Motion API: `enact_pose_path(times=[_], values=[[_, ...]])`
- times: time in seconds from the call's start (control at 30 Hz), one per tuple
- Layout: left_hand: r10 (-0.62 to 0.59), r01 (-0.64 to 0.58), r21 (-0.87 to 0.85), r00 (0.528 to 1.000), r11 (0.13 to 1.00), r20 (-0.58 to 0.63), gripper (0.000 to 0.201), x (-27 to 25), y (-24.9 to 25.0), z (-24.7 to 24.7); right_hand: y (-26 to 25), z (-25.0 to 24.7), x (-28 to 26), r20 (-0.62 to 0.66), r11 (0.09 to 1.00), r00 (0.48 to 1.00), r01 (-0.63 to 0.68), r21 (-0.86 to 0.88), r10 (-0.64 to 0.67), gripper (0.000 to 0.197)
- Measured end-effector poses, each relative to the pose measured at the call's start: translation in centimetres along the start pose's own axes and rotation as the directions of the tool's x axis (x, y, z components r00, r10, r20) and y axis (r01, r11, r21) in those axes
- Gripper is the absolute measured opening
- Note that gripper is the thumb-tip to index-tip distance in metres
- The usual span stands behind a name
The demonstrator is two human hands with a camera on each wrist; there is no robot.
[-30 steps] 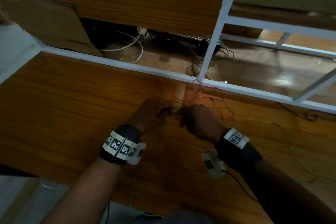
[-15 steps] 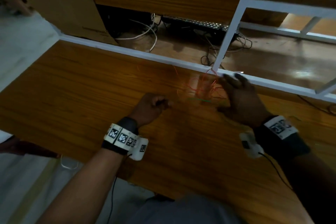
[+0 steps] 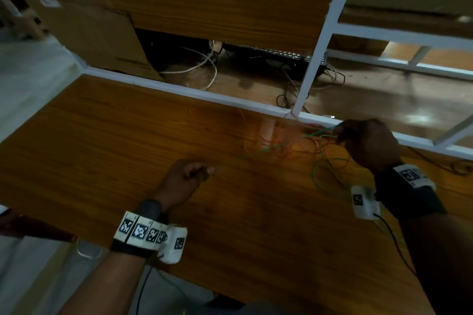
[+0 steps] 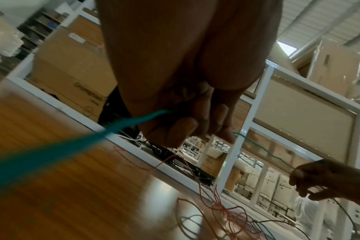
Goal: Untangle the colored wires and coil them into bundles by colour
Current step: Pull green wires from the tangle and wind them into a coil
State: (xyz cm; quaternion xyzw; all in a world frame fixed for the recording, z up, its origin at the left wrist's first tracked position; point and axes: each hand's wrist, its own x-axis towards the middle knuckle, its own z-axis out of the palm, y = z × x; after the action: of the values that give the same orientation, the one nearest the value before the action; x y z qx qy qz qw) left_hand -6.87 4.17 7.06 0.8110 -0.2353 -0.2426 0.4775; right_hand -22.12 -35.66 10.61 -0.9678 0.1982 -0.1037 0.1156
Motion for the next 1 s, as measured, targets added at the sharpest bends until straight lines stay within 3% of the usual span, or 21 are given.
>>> enact_pose_path(times=[0.13,0.2,0.23,0.27,0.33,0.4,0.43,0.5,0.6,0.63,0.73,0.9,1.0], values=[[-0.034,0.034,-0.046,0.999,0.998,-0.002,0.017,-0.3,0.4,1.9,-1.2,1.1,-1.0,0.154,0.973,0.980,-0.095,-0.209,0.128,0.060],[-0.024,0.024,-0.027,0.999,0.999,0.025,0.019,-0.2,1.4,3.4,-3.9,1.5,-2.1,0.151,0.974,0.988,0.026,-0.227,0.009,0.104],[-0.022,0.023,-0.015,0.999,1.000,0.046,0.016,0.0,1.9,4.2,-5.9,1.4,-2.9,0.124,0.967,0.987,0.132,-0.217,-0.107,0.113],[-0.019,0.020,-0.013,0.997,1.000,0.069,0.015,0.1,2.7,5.0,-7.9,1.6,-3.5,0.112,0.949,0.966,0.253,-0.187,-0.235,0.109],[0.024,-0.024,0.001,0.993,1.000,0.115,0.017,0.4,4.3,6.3,-10.8,2.9,-4.5,0.145,0.906,0.914,0.399,-0.141,-0.380,0.073],[0.077,-0.080,0.010,0.987,0.997,0.139,0.018,0.7,5.2,6.9,-12.0,3.3,-4.8,0.138,0.891,0.889,0.449,-0.065,-0.437,0.033],[0.082,-0.083,0.004,0.987,0.997,0.136,0.017,0.8,5.3,6.8,-11.6,3.0,-5.0,0.118,0.894,0.890,0.447,-0.025,-0.441,0.029],[0.069,-0.070,-0.001,0.990,0.998,0.124,0.016,0.6,5.2,6.5,-9.2,1.8,-5.1,0.043,0.917,0.916,0.399,0.015,-0.399,0.031],[-0.002,0.008,-0.045,0.992,0.999,0.127,0.019,0.0,4.0,6.3,-3.6,-0.4,-4.3,0.018,0.976,0.977,0.214,-0.035,-0.214,0.047],[-0.022,0.031,-0.063,0.991,0.998,0.131,0.020,-0.5,3.7,6.5,-1.8,-0.9,-4.3,0.008,0.985,0.987,0.160,-0.067,-0.159,0.045],[-0.067,0.088,-0.115,0.982,0.990,0.177,0.020,-1.5,3.1,7.0,2.7,-1.2,-3.9,-0.052,0.984,0.999,0.005,-0.177,-0.014,0.017],[-0.108,0.195,-0.351,0.961,0.916,0.253,0.010,-3.0,4.4,9.4,5.4,-0.6,-3.6,-0.056,0.975,0.995,-0.096,-0.200,0.087,0.034],[-0.101,0.203,-0.526,0.971,0.826,0.216,0.008,-3.7,5.9,11.7,3.8,0.8,-4.9,-0.178,0.988,0.983,-0.058,-0.144,0.032,0.057]])
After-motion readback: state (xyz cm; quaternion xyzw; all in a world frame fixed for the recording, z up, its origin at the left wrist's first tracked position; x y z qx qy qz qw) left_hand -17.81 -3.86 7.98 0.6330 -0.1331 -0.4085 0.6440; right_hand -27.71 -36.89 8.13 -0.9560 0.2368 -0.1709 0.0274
